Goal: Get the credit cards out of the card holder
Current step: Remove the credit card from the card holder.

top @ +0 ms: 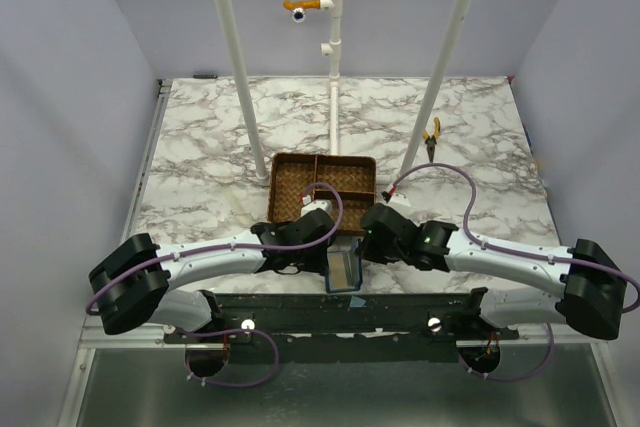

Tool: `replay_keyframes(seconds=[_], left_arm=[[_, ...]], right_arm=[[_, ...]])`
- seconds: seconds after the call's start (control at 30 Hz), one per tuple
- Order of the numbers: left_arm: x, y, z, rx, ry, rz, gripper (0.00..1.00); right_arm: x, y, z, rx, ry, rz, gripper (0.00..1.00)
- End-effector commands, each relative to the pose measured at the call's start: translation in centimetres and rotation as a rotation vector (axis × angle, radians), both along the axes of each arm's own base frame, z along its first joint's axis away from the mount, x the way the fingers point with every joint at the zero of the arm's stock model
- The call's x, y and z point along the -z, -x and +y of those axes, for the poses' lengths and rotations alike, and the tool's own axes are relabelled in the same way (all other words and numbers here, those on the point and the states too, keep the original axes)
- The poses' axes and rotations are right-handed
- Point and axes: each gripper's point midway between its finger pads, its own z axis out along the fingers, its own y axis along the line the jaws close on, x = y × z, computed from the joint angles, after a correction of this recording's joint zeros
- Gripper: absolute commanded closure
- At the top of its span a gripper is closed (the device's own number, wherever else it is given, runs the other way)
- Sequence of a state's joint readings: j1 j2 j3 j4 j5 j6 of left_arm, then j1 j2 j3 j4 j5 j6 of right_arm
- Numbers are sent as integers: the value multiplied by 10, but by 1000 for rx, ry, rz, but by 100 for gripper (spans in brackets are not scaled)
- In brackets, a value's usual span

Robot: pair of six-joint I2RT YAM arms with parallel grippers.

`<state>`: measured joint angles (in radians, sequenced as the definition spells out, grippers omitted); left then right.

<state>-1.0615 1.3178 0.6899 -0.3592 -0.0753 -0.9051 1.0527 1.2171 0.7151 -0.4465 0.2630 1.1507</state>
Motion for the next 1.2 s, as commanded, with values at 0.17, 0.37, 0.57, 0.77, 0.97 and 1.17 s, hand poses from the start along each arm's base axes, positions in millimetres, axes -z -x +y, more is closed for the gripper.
replay_keyframes(seconds=[0.17, 0.37, 0.57, 0.77, 0.97, 1.17], left_arm=[[-13, -6, 1, -7, 29, -38, 76], [-24, -8, -4, 10, 67, -62, 86], [-24, -9, -15, 38, 85, -54, 100], [5, -6, -11, 37, 8, -4, 100], [24, -4, -10, 38, -31, 27, 100], [28, -4, -12, 44, -33, 34, 100]], right_arm=[[-8, -2, 20, -19, -59, 3, 99], [-12, -3, 23, -22, -75, 5, 99], [-10, -3, 26, -24, -77, 10, 99], [-12, -3, 32, -30, -89, 17, 99], [-12, -4, 39, -43, -107, 20, 99], [-11, -4, 54, -62, -156, 36, 99]])
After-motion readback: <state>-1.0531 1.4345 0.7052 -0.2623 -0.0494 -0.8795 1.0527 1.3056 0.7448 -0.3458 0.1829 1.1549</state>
